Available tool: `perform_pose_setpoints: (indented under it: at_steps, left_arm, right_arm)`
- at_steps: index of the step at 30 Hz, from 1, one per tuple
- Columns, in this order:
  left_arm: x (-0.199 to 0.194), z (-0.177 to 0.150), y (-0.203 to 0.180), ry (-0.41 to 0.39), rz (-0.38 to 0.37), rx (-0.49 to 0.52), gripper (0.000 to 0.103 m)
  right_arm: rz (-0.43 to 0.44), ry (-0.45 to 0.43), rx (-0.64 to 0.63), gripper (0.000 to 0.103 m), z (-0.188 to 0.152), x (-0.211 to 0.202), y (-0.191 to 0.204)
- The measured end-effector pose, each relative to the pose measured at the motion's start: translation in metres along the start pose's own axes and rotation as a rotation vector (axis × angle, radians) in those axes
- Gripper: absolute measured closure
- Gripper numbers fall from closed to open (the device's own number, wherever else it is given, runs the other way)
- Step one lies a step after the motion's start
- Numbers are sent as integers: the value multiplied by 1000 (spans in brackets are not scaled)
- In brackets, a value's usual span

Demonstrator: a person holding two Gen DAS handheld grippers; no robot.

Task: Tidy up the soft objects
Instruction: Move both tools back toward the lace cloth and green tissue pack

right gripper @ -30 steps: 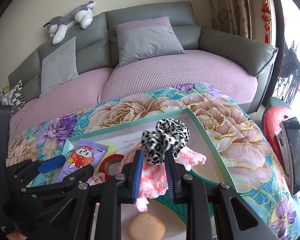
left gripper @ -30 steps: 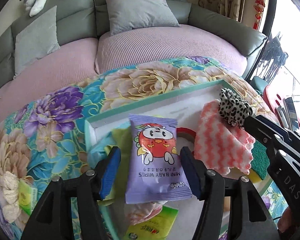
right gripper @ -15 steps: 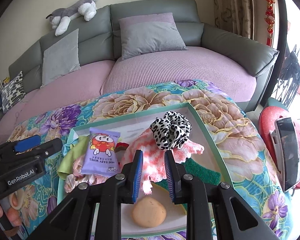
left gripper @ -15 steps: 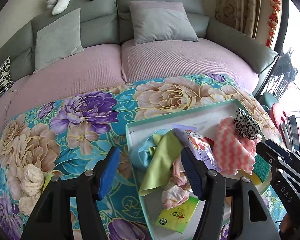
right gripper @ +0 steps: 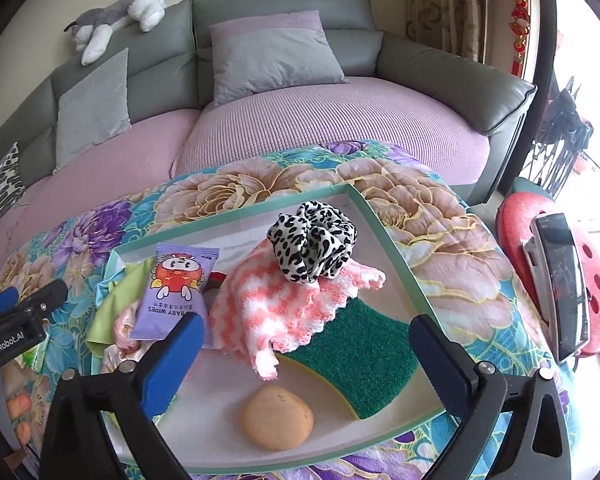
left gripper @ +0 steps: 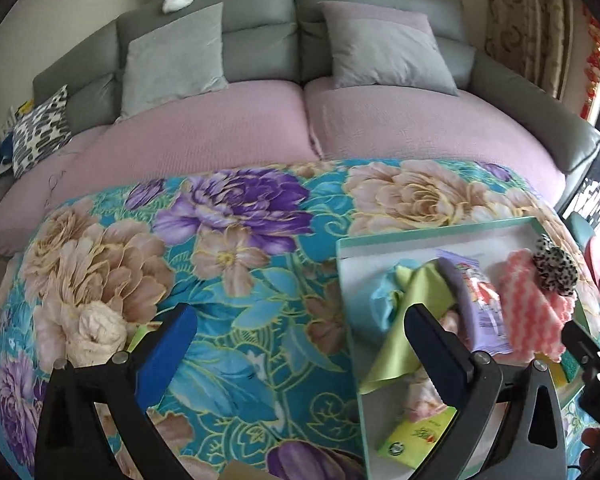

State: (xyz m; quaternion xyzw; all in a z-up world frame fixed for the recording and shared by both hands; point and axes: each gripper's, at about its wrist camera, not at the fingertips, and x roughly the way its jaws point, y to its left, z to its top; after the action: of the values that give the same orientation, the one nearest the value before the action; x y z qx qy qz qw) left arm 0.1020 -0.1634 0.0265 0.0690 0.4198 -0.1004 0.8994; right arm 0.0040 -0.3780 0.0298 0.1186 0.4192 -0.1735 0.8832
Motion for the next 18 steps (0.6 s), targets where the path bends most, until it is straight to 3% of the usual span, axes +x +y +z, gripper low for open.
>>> perform_pose_setpoints:
  at_steps: [9,18]
  left_arm:
    - [6,-19,32,62,66,-66,0]
    - [-15,-25,40,36,63,-56,0]
  right_arm:
    - [-24,24,-19,0,-6,-7,8]
    - [-65,38,-34,0,-14,-22,14]
